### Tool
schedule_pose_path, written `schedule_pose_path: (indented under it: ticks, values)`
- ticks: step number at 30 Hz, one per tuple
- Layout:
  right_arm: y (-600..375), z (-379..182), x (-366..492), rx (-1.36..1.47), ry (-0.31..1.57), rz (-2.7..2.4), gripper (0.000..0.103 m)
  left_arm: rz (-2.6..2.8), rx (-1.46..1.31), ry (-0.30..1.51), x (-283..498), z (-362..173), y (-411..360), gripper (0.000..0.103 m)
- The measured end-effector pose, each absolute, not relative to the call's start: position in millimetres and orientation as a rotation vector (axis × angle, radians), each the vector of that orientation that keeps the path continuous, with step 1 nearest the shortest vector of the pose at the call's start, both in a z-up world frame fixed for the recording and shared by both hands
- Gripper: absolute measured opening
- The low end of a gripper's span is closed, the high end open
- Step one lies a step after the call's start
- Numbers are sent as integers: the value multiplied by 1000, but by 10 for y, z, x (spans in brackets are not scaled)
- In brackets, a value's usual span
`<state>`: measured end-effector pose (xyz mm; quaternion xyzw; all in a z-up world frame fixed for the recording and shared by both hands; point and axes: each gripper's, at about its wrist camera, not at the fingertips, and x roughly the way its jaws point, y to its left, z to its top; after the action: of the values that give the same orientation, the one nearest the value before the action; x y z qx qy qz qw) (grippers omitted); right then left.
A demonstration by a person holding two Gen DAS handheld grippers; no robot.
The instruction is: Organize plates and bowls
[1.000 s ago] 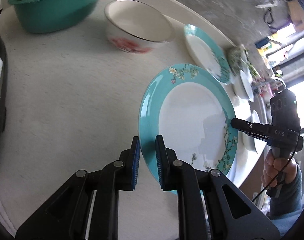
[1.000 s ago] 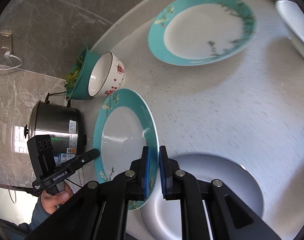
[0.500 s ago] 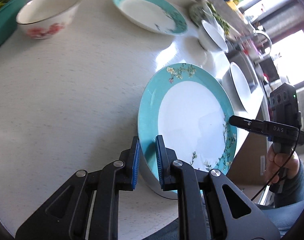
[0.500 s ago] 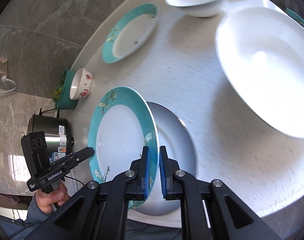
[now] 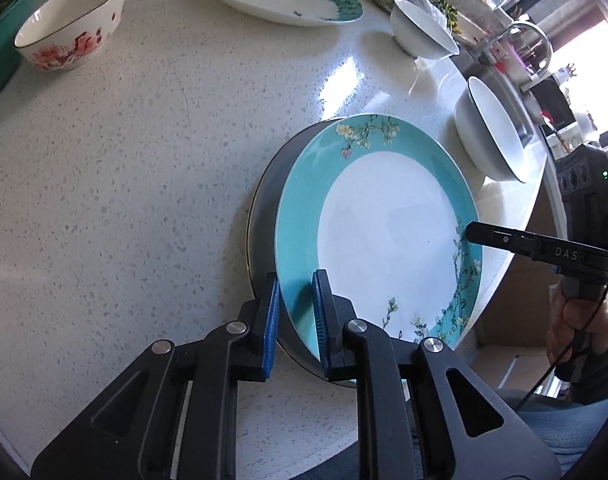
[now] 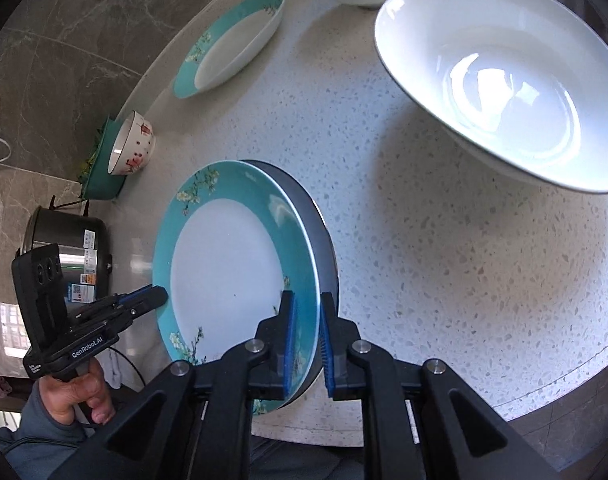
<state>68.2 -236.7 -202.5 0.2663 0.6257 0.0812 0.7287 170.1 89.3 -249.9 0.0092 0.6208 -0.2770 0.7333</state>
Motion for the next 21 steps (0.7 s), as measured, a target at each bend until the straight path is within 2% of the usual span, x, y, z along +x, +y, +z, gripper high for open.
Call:
schedule_pose_path:
  ticks: [3,8,14,19,21]
  values:
    - [-2295,-1991,686,530,1378,166,15,-595,31,1355,1717,-2505,851,15]
    - [-1966,-1886,693,262,1371,123,23,-584,115,1326,1721,-2479,751,17]
    - [-1634,-1883,690,-45,1357,36,23,-591,224,1276,1699,-2451,656,24]
    - [-1570,-1896,697,-98,1354,-1,25,-619,273,1250,1698,-2449,627,27]
    - [-1592,-1877,708,-84,1355,-12,30,-619,268,1252,1731,-2437,662,27]
